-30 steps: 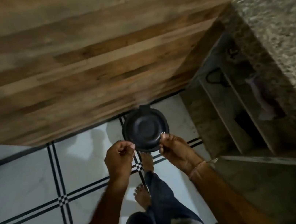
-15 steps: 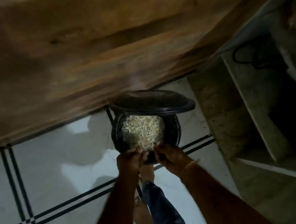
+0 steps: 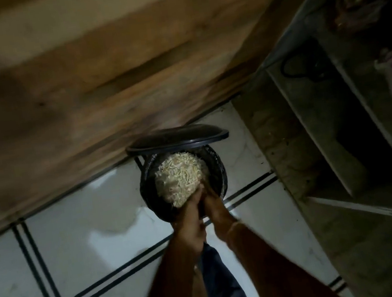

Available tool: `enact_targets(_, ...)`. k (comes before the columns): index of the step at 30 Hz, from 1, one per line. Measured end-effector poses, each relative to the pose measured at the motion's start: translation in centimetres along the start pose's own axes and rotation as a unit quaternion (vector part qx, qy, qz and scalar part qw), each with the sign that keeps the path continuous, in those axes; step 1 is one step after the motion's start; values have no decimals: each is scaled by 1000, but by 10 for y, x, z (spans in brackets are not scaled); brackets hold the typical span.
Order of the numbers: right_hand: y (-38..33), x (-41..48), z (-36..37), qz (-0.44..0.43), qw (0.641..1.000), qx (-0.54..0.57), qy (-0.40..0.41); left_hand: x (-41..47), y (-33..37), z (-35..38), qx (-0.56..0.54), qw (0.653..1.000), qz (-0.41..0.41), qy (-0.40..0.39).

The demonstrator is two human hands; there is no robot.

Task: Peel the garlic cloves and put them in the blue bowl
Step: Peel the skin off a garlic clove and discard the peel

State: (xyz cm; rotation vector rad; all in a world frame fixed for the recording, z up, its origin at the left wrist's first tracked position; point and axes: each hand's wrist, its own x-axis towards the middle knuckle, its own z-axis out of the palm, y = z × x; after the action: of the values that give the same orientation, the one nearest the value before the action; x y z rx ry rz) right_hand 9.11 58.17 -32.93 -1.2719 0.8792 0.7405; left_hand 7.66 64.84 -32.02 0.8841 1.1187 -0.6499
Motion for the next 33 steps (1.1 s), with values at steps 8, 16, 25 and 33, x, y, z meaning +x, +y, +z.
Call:
enact_targets(8, -72, -230, -101, -255, 957, -139, 27, -230, -6, 54, 457, 836, 294, 82)
enact_targets(16, -63, -387, -276, -419, 855, -216, 216, -365, -82, 189, 565, 694, 441, -68)
enact_targets(25, -54, -445, -522, -446, 807, -169, 348, -407, -228, 400, 577, 596, 527, -185)
enact_targets(33, -30, -453, -697, -391, 809, -164, 406, -392, -348, 522, 640, 586, 462, -186)
